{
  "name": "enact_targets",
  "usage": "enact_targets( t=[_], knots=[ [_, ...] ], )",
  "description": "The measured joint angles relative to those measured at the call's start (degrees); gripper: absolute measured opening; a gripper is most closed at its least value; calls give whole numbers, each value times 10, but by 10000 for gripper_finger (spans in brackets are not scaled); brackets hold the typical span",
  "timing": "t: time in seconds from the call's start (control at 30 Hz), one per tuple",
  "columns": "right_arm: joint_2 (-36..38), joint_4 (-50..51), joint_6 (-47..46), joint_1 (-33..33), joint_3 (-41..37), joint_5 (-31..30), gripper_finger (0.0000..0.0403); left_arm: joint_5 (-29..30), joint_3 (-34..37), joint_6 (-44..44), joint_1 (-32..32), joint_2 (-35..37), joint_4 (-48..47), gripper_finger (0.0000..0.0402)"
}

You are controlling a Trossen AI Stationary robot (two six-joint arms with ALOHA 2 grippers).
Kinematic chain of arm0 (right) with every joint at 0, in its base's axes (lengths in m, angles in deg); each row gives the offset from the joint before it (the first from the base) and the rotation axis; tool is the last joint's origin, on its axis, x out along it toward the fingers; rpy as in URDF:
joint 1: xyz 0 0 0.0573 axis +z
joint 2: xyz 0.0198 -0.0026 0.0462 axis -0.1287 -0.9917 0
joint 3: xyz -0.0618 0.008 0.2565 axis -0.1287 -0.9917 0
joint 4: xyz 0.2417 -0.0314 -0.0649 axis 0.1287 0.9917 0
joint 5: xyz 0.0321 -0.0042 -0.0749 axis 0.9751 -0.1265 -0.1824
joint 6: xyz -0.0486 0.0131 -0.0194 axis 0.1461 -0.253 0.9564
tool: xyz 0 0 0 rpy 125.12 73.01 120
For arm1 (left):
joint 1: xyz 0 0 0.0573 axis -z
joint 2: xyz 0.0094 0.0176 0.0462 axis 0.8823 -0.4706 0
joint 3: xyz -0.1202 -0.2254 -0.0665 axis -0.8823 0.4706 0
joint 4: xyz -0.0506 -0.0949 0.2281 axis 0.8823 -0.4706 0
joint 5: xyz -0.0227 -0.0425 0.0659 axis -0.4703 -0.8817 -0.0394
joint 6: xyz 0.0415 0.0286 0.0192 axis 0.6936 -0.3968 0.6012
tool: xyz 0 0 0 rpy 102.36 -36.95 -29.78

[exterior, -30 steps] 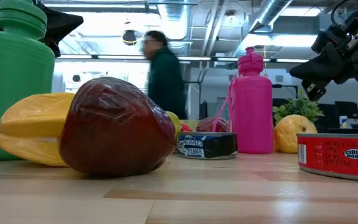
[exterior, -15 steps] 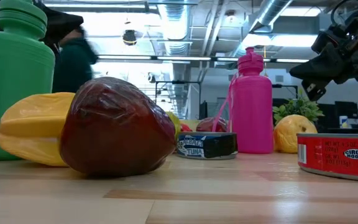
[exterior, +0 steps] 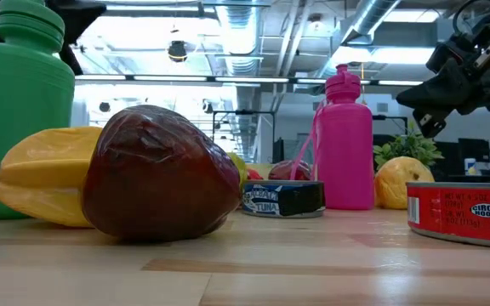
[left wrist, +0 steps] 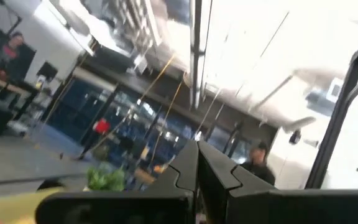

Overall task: Pick & Place Food Item
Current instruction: Put the green tumbler into the pink bin

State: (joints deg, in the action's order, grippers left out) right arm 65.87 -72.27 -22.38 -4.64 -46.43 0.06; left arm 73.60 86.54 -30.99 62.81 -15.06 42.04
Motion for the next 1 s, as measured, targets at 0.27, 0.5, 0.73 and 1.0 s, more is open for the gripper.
enact_targets(
  t=[0.27, 0.5, 0.73, 1.0],
  knots=[
    [0, 0, 2, 0, 0, 0, 13, 70, 0, -6, 0, -1, 60, 0],
    [0, -6, 4, 0, -1, 0, 13, 70, -4, -70, 0, -32, 97, 0],
    [0, -32, 3, 0, -2, 0, 13, -6, -190, -118, 0, -180, -60, 0],
    [0, -32, -52, 0, -2, 0, 13, -50, -533, -90, 0, -398, -445, 0]
  ],
)
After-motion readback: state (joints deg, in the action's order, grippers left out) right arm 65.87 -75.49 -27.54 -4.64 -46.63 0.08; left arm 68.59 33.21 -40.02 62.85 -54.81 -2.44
